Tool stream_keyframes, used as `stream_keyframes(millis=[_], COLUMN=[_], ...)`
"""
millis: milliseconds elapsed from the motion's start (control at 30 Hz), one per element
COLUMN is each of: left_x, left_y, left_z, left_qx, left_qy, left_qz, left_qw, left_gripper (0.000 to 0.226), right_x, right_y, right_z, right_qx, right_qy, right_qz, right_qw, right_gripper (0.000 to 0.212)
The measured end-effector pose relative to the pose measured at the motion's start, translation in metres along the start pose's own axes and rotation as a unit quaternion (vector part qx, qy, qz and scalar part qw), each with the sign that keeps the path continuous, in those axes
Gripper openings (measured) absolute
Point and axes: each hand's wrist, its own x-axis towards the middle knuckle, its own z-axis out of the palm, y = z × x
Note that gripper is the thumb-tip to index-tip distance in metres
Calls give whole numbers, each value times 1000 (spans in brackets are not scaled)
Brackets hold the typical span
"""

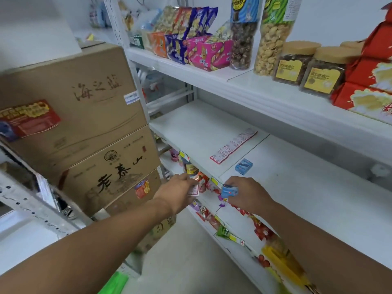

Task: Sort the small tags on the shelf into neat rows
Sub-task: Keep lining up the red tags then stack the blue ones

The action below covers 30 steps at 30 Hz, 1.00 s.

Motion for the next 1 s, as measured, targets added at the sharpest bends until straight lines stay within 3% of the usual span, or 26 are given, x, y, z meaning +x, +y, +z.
stream_keyframes(millis=[367, 533, 1000], left_x=[40, 72, 149], left_y=[-81, -104, -54], left_z=[8, 13, 40], left_qx=[-21, -45, -81], left_qy=[3, -17, -56], left_qz=[67, 135, 222], left_qw=[998, 990, 970], left_gripper=[52, 49, 51], right_x=[33, 24, 16], right_y=[-41, -43, 1], right_z=[46, 62, 44], right_qx=[24, 31, 32], right_qy=[12, 17, 72], right_qz=[46, 114, 215], right_qw=[999, 993, 974], right_gripper=[48, 44, 40])
